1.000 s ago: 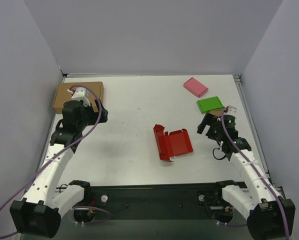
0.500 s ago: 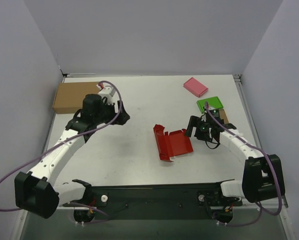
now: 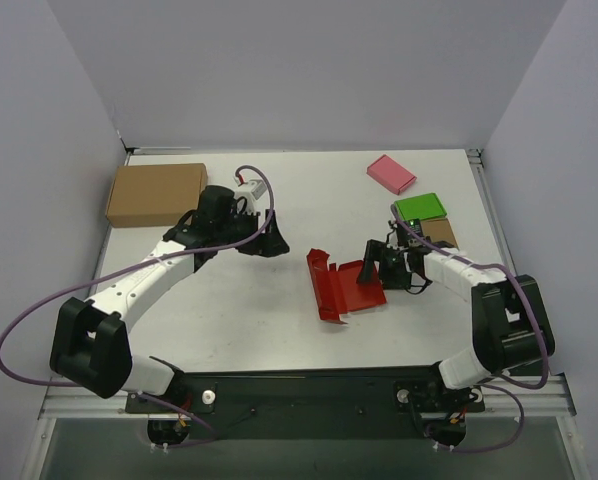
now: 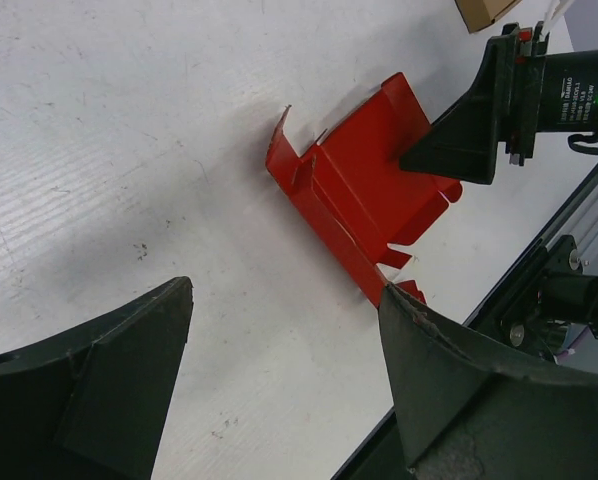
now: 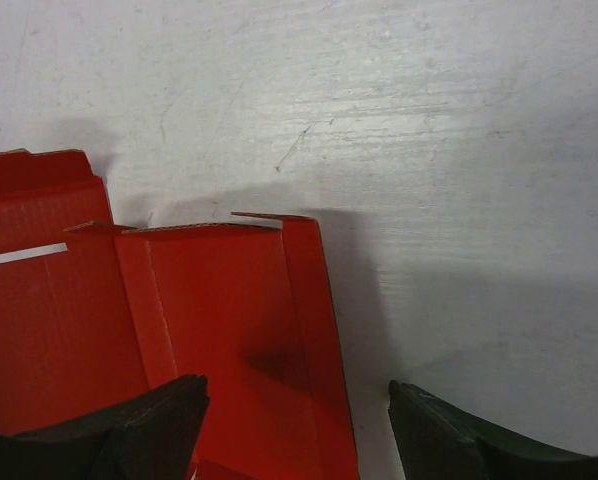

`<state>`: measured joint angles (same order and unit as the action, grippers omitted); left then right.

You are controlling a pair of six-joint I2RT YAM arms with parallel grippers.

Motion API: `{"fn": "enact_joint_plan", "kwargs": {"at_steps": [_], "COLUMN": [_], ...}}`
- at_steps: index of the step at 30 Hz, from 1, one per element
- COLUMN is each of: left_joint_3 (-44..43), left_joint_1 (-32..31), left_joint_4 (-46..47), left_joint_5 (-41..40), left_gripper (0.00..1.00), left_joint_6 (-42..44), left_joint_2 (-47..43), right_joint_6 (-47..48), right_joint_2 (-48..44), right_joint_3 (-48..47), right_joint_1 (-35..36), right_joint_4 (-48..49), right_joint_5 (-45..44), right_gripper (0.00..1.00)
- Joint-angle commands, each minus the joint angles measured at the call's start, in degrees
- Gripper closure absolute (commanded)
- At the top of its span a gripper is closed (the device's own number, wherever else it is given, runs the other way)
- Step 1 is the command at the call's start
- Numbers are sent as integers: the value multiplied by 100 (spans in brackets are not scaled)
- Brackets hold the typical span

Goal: Fold the paper box

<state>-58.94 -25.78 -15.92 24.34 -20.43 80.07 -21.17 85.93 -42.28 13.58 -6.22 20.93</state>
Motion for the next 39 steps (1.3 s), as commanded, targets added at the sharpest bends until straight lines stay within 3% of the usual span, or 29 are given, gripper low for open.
{"fn": "enact_joint_plan", "kwargs": {"at_steps": [1, 15, 19, 25, 31, 39], "left_joint_3": [-65, -171, -206, -328, -355, -408], "left_joint_1": [12, 3, 3, -41, -94, -278], "left_joint_4": [239, 19, -34, -262, -394, -543], "left_joint_5": [273, 396, 318, 98, -123, -324], "left_gripper": [15, 16, 15, 15, 15, 15], "left_joint_6": [12, 127, 162, 319, 425, 531], "left_joint_2": [26, 351, 395, 474, 448, 623], "right_joint_6": [-45, -800, -1091, -1425, -1680, -1873], "right_joint_2": [108, 205, 21, -777, -1709, -2221], "right_joint_3": [-8, 264, 361, 449, 414, 361], "right_joint_1": [57, 65, 74, 285, 821, 1182], "right_joint_4": [15, 761, 938, 930, 649, 429], "right_joint_5": [192, 667, 737, 413, -535, -968], "right_gripper": [27, 57, 78, 99, 100, 100]}}
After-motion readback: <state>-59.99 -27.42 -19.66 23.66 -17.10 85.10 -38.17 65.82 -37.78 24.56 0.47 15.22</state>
